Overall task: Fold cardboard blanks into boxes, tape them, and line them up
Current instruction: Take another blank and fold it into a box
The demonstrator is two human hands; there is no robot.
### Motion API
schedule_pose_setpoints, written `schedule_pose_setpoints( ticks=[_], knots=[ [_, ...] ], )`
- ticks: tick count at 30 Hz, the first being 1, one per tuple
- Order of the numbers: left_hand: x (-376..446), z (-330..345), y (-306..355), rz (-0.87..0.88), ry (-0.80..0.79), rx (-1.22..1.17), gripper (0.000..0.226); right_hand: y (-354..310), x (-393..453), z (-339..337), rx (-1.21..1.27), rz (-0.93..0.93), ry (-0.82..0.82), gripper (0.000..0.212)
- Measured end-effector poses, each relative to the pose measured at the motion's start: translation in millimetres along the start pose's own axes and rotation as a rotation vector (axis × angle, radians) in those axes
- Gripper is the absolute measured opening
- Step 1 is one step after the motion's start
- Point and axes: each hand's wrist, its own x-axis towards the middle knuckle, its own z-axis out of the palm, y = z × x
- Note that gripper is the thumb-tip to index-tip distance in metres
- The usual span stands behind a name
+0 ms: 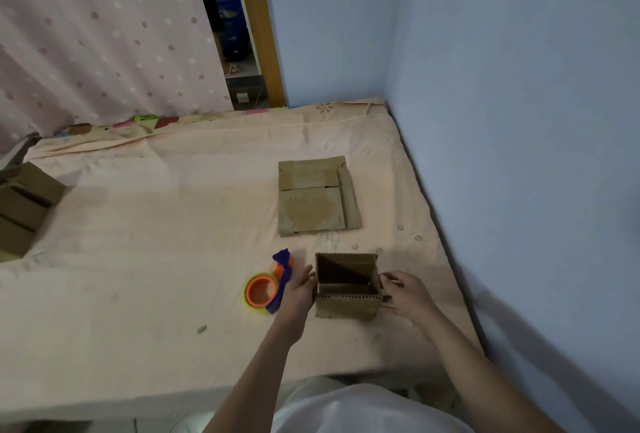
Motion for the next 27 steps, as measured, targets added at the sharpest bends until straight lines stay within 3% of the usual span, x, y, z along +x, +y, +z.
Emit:
schedule_pose_setpoints(
  ticks=[7, 10, 19, 27],
  knots=[
    [-6, -2, -8, 0.034, 0.055, 0.196, 0.020, 10, 13, 3, -0.105, 0.018, 0.002, 0.036],
    [-2, -3, -15, 0.028, 0.117, 0.206, 0.027, 14, 15, 6, -0.142, 0.009, 0.035, 0.034],
    [7, 3, -18, -0.031, 0.250, 0.175, 0.017, 14, 20, 11, -0.234, 0.016, 0.121, 0.029],
    [11, 1, -21, -0.056, 0.242, 0.178, 0.016, 11, 21, 10, -0.264, 0.026, 0.108, 0.027]
  ],
)
